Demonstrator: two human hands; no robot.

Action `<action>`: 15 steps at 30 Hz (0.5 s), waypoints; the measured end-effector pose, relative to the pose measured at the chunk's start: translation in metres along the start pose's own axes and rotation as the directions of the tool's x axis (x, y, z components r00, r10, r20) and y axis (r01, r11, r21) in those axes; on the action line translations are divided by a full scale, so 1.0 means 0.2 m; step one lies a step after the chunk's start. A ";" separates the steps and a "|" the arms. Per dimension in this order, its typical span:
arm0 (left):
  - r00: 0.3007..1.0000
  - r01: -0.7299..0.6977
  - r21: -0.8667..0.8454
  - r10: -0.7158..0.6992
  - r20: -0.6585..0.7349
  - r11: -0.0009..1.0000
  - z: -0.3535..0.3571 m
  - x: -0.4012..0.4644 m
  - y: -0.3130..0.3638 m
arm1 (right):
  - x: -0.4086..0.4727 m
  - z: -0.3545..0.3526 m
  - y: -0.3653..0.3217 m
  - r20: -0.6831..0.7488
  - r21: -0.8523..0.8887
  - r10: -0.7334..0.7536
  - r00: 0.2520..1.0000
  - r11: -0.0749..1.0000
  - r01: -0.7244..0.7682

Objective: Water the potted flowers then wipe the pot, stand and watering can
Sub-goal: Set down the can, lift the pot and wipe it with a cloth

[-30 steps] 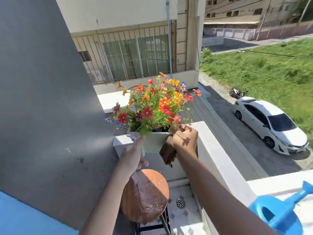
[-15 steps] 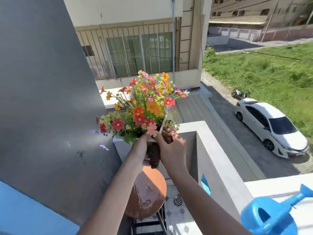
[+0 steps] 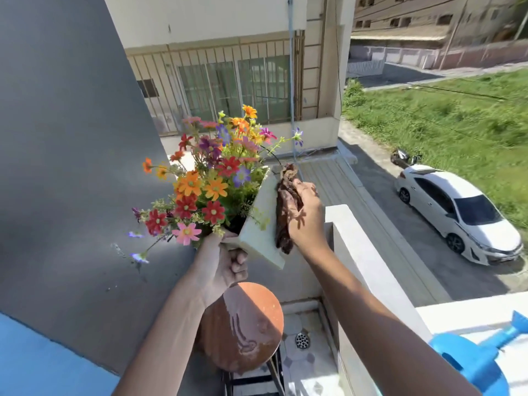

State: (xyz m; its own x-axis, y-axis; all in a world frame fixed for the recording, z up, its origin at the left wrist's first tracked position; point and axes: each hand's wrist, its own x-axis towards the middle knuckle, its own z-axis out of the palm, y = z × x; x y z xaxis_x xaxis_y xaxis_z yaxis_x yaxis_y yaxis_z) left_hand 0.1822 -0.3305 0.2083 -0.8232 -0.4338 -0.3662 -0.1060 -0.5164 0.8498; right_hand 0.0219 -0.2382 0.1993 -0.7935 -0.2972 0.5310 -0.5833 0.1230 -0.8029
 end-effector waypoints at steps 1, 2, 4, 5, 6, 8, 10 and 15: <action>1.000 -0.009 -0.020 0.009 0.002 1.000 0.00 -0.01 0.00 | 0.00 0.01 0.03 -0.018 -0.011 0.023 1.000 1.000 -0.024; 1.000 -0.016 -0.033 0.016 -0.007 0.999 -0.01 -0.01 0.00 | -0.02 0.02 0.05 -0.027 -0.014 0.048 0.999 0.999 -0.048; 0.999 -0.021 -0.048 0.019 -0.037 0.999 -0.03 -0.01 0.01 | -0.08 0.05 0.08 0.007 0.002 0.078 0.997 0.997 -0.078; 0.998 -0.022 -0.056 0.019 -0.053 0.998 -0.04 -0.01 0.01 | -0.13 0.06 0.08 0.051 0.018 0.114 0.992 0.993 -0.115; 0.998 -0.022 -0.066 0.018 -0.066 0.998 -0.04 -0.01 0.01 | -0.18 0.07 0.08 0.104 0.034 0.156 0.982 0.986 -0.161; 0.996 -0.016 -0.082 0.008 -0.092 0.997 -0.05 -0.01 0.00 | -0.29 0.09 0.09 0.167 0.011 0.176 0.970 0.983 -0.181; 0.994 -0.003 -0.073 -0.005 -0.110 0.997 -0.06 0.00 -0.01 | -0.38 0.10 0.09 0.164 0.007 0.116 0.980 0.993 -0.119; 0.990 0.012 -0.021 -0.015 -0.142 1.000 -0.08 0.01 -0.02 | -0.43 0.07 -0.05 0.129 0.156 0.170 0.977 0.970 -0.189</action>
State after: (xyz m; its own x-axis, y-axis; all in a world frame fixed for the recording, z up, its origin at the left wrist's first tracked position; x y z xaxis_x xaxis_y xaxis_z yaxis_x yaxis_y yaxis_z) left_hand 0.1889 -0.3409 0.1984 -0.7341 -0.5266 -0.4289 -0.1041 -0.5367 0.8373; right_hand 0.0988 -0.2278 0.1585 -0.8518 -0.3921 0.3475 -0.3885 0.0279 -0.9210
